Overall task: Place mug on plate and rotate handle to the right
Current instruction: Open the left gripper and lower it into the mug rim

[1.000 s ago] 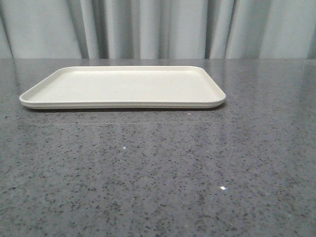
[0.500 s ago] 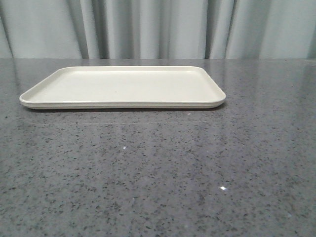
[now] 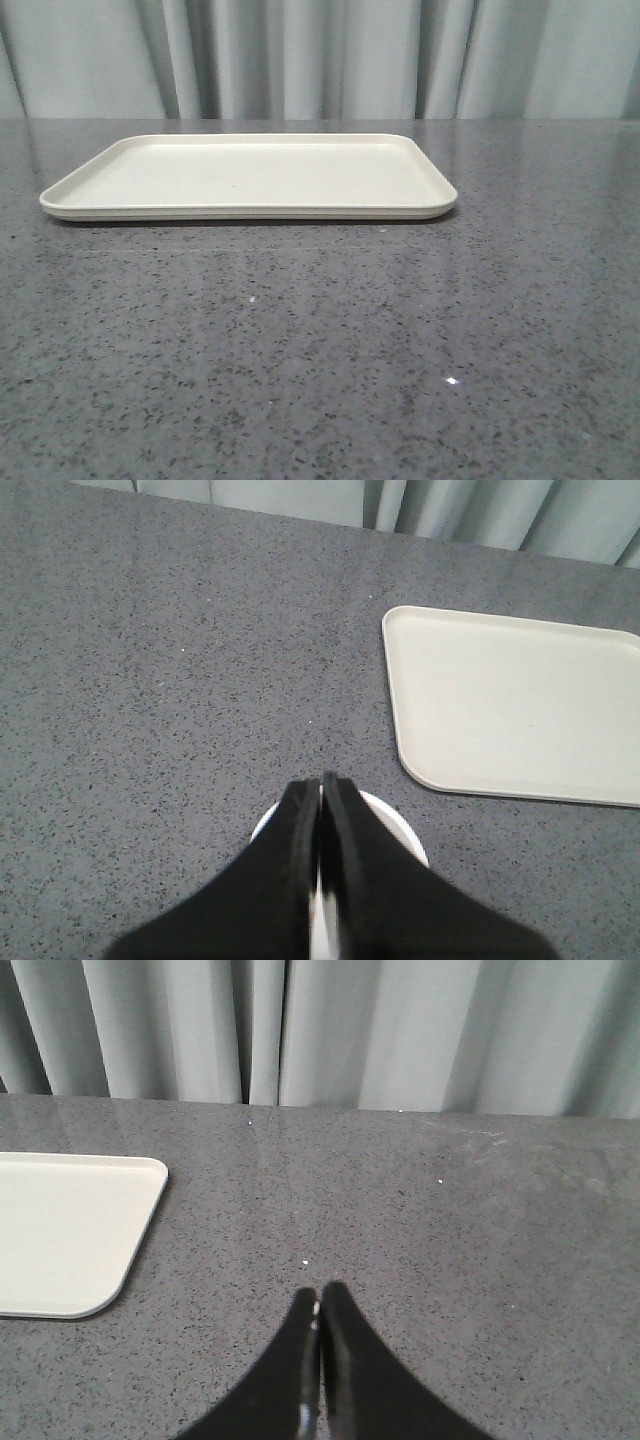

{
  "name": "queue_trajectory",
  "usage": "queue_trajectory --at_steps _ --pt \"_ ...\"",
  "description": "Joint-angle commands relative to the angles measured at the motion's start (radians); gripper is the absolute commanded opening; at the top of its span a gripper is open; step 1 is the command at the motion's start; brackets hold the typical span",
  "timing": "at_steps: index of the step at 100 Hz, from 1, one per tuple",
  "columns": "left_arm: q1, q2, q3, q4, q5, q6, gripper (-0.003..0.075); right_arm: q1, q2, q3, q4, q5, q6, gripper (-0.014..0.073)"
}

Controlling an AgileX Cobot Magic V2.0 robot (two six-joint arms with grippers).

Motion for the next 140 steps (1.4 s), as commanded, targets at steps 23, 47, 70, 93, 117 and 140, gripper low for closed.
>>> queue_trajectory --at_steps 23,47,70,93,117,140 --pt "0.001 0.013 -0.030 -0.054 -0.062 0.042 0.0466 -0.007 0.020 -0.032 -0.007 -0.075 -0.002 0.0503" --pt "0.001 0.017 -0.030 -0.055 -0.055 0.040 0.0574 -0.007 0.020 -0.032 -0.007 -0.079 -0.002 0.0563" --pt "0.001 0.100 -0.030 -0.028 0.002 0.036 0.0574 -0.007 0.020 -0.032 -0.007 -0.078 -0.002 0.0563" --pt "0.001 0.249 -0.030 0.015 0.053 0.036 0.0574 -0.007 0.020 -0.032 -0.007 -0.078 -0.002 0.0563" --pt "0.001 0.370 -0.030 0.055 0.088 0.038 0.0574 -0.007 0.020 -0.032 -0.007 -0.078 -0.002 0.0563" --pt "0.001 0.430 -0.020 0.055 0.092 0.040 0.0559 -0.007 0.020 -0.032 -0.007 -0.078 -0.002 0.0563"
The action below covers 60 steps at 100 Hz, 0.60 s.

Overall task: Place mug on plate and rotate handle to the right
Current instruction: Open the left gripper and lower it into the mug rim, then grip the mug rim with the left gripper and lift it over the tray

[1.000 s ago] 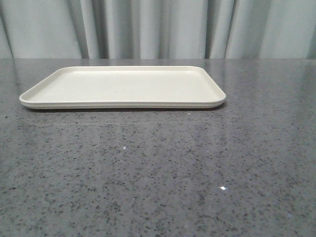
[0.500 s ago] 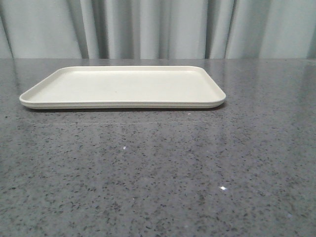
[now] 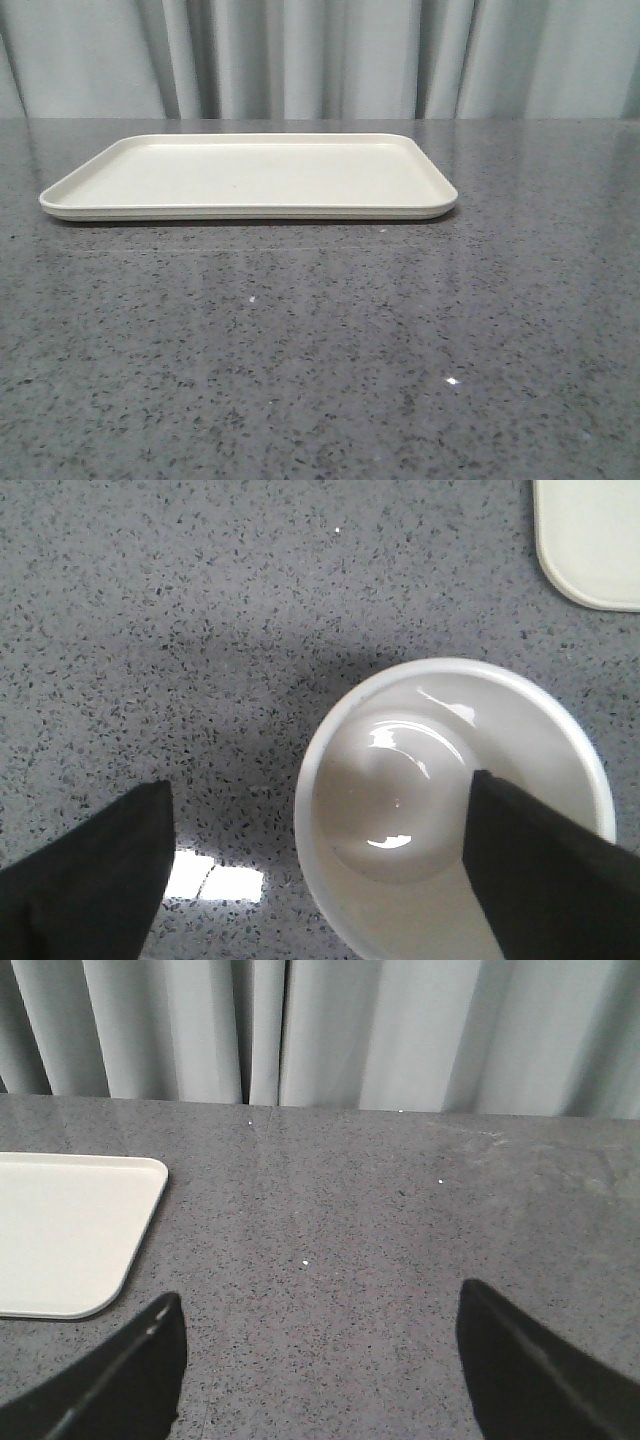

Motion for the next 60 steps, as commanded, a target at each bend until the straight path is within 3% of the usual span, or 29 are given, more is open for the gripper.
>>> queue_trajectory --at_steps 1,40,60 --pt "0.001 0.012 -0.020 0.000 -0.036 0.003 0.0555 -0.007 0.020 -0.032 -0.007 -0.078 -0.002 0.0563" --pt "0.001 0.080 0.058 0.000 -0.056 0.023 0.0433 -0.007 0.020 -0.032 -0.007 -0.086 -0.002 0.0563" --pt "0.001 0.080 0.058 0.000 -0.072 0.023 0.0216 -0.007 0.020 -0.032 -0.007 -0.086 -0.002 0.0563"
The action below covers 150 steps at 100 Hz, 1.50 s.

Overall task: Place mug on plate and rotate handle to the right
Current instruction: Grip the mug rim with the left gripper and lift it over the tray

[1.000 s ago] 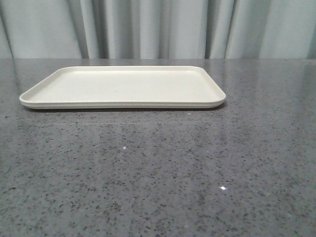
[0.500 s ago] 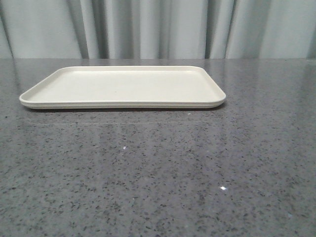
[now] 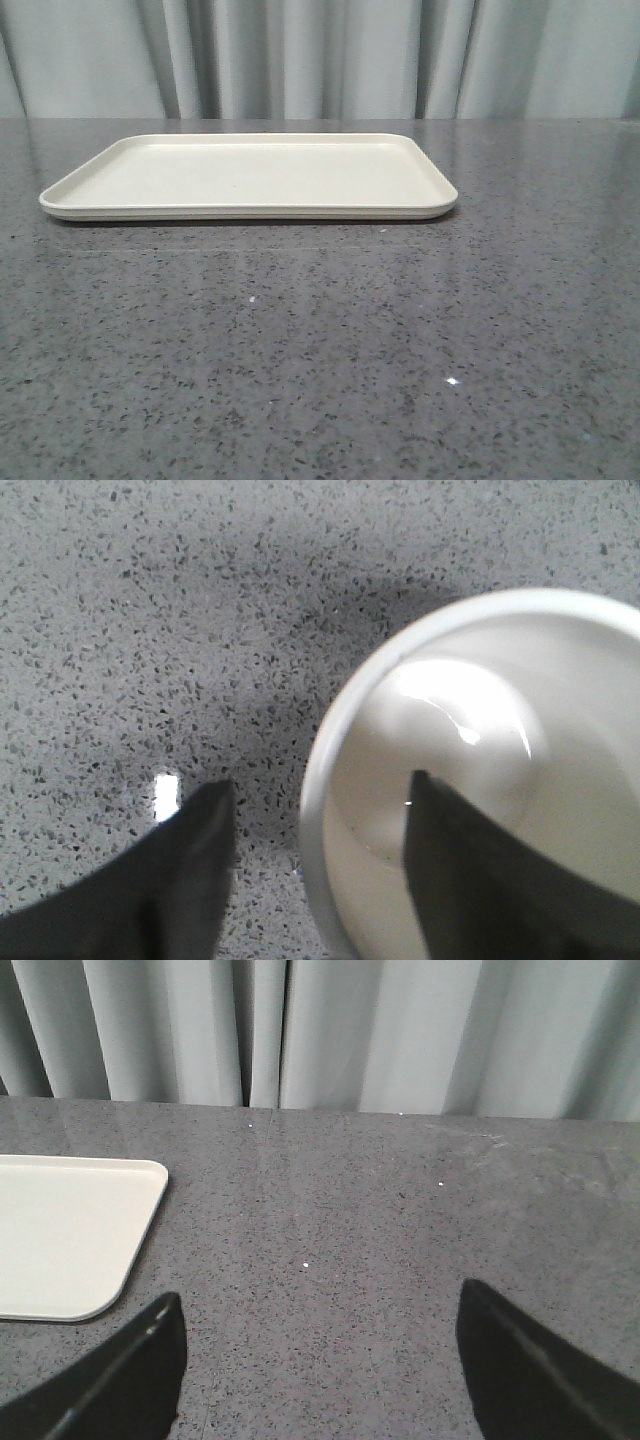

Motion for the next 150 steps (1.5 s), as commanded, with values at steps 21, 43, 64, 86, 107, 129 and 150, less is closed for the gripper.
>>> queue_trajectory --at_steps 21,43,64,86,107,129,150 --pt "0.001 -0.007 -0.026 -0.025 -0.061 -0.001 -0.0020 -0.007 0.020 -0.032 -0.007 -0.082 -0.002 0.0563" --pt "0.001 -0.007 -0.123 -0.149 -0.063 0.022 -0.0020 -0.007 0.020 -0.032 -0.007 -0.082 -0.002 0.0563" --pt "0.001 0.013 -0.280 -0.270 -0.084 0.028 -0.0020 -0.007 0.020 -0.032 -0.007 -0.085 -0.002 0.0563" --pt "-0.096 0.138 -0.437 -0.341 -0.119 0.030 -0.0020 -0.007 0.020 -0.032 -0.007 -0.096 -0.002 0.0563" --pt "-0.284 0.343 -0.595 -0.326 -0.160 0.026 -0.0020 -0.007 0.020 -0.032 -0.007 -0.098 -0.002 0.0563" --pt "-0.391 0.584 -0.792 -0.233 -0.112 -0.010 -0.0020 -0.007 0.020 -0.032 -0.007 -0.098 -0.002 0.0563" --pt "-0.452 0.723 -0.937 -0.181 -0.058 -0.041 -0.0020 -0.007 0.020 -0.032 -0.007 -0.098 -0.002 0.0563"
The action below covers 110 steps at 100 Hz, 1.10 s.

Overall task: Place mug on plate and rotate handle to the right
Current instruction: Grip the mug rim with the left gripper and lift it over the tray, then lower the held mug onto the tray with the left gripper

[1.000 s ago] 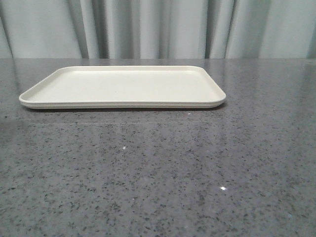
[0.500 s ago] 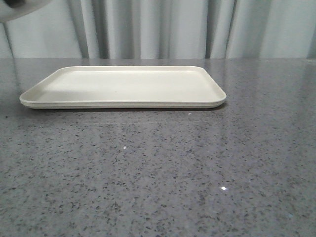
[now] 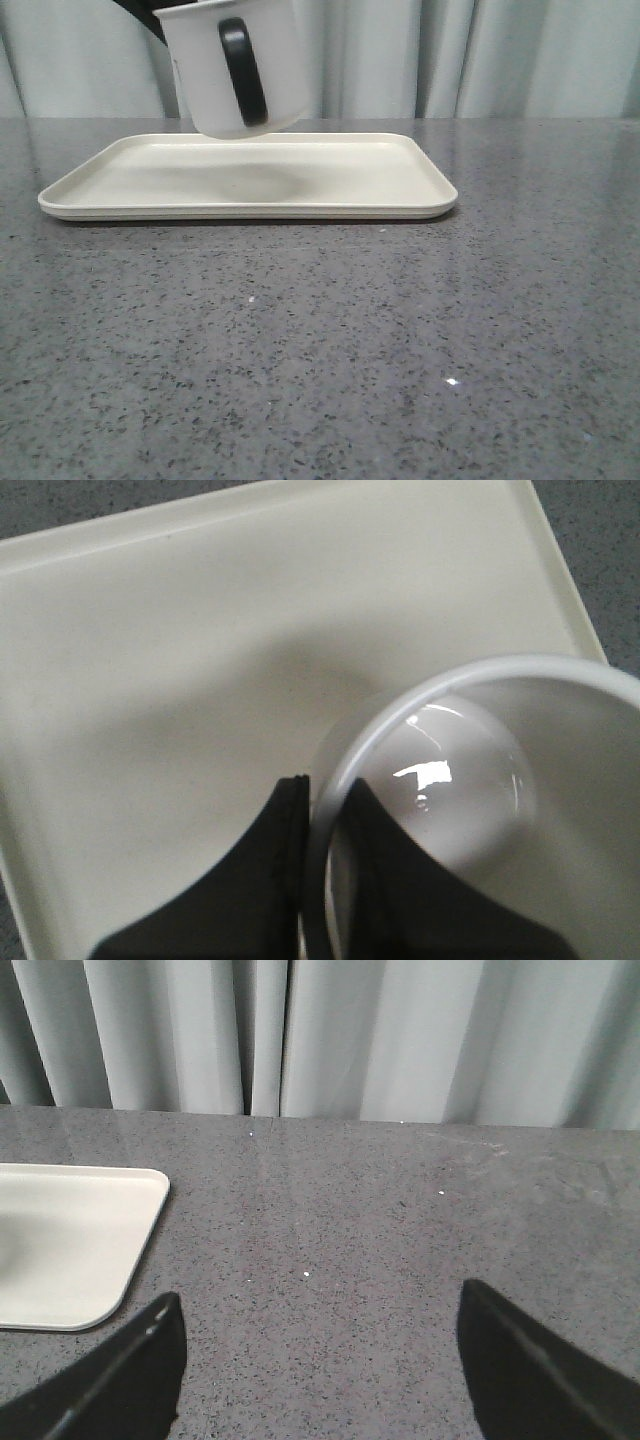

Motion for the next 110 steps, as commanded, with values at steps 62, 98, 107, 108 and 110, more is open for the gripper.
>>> queue_trajectory --at_steps 62,98,107,108,110 --pt "-0.053 0.088 -0.114 0.104 0.005 -0.145 -0.0020 -0.007 0.020 -0.032 -0.007 -0.082 -0.002 0.0563" --pt "-0.053 0.123 -0.112 0.106 0.054 -0.145 -0.0020 -0.007 0.020 -0.032 -0.007 -0.082 -0.002 0.0563" --pt "-0.053 0.121 -0.112 0.106 0.052 -0.145 -0.0020 -0.007 0.020 -0.032 -0.007 -0.082 -0.002 0.0563" --pt "-0.053 0.121 -0.112 0.106 0.052 -0.145 -0.0020 -0.007 0.020 -0.032 -0.007 -0.082 -0.002 0.0563" --pt "-0.053 0.121 -0.114 0.106 0.052 -0.145 -0.0020 -0.007 0.020 -0.032 -0.007 -0.082 -0.002 0.0563"
